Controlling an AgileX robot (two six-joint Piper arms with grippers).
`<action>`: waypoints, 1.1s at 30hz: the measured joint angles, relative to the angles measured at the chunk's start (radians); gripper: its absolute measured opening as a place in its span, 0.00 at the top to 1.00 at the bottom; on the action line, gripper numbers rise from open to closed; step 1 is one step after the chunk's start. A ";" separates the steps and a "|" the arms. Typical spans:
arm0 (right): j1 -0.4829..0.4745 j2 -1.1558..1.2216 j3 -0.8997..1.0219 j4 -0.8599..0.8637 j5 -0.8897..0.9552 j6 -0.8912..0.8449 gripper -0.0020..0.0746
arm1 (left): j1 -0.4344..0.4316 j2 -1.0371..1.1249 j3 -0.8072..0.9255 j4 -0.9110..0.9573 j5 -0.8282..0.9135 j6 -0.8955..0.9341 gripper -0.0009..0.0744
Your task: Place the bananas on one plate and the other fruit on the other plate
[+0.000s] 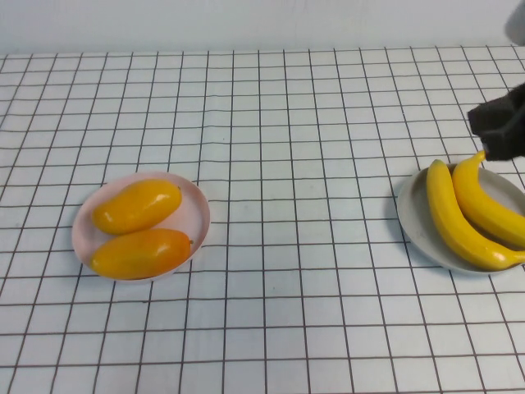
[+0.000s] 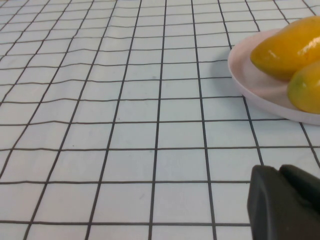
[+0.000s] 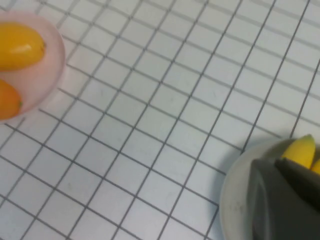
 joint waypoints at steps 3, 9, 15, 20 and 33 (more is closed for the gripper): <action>0.000 -0.190 0.155 0.075 -0.115 -0.073 0.99 | 0.000 0.000 0.000 0.000 0.000 0.000 0.99; 0.000 -0.553 0.414 0.138 -0.269 -0.165 0.99 | 0.000 0.000 0.000 0.000 0.000 0.000 0.99; 0.000 -0.864 0.579 0.124 -0.311 -0.177 0.99 | 0.000 0.000 0.000 0.000 0.000 0.000 0.99; -0.002 -1.028 0.652 -0.091 -0.311 -0.074 0.99 | 0.000 0.000 0.000 0.000 0.000 0.000 0.99; -0.002 -1.094 0.803 -0.192 -0.320 0.076 0.99 | 0.000 0.000 0.000 0.000 0.000 0.000 0.99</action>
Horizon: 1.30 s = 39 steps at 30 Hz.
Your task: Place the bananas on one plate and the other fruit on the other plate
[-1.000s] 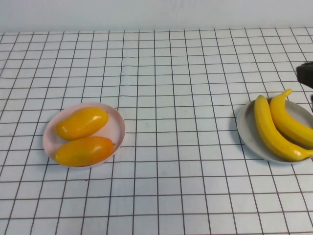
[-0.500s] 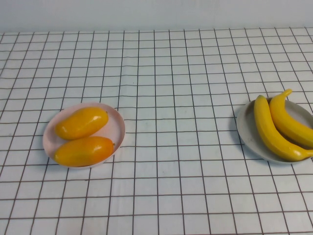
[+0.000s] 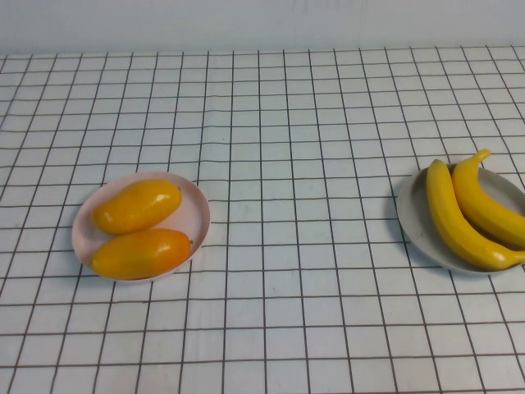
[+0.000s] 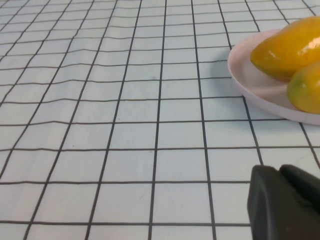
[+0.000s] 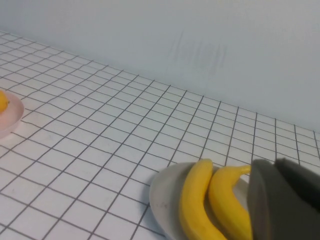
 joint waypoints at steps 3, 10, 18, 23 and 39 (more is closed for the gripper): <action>0.000 0.000 0.004 -0.002 0.000 0.025 0.99 | 0.000 0.000 0.000 0.000 0.000 0.000 0.99; -0.033 -0.004 0.053 -0.142 0.008 0.278 0.99 | 0.000 0.000 0.000 0.000 0.000 0.000 0.99; -0.294 -0.096 0.261 -0.119 -0.133 0.338 0.99 | 0.000 0.000 0.000 0.000 0.000 0.000 0.99; -0.363 -0.130 0.374 -0.059 -0.213 0.344 0.99 | 0.000 0.000 0.000 0.000 0.000 0.000 0.99; -0.267 -0.141 0.379 -0.005 -0.078 0.397 0.99 | 0.000 0.000 0.000 0.000 0.000 0.000 0.99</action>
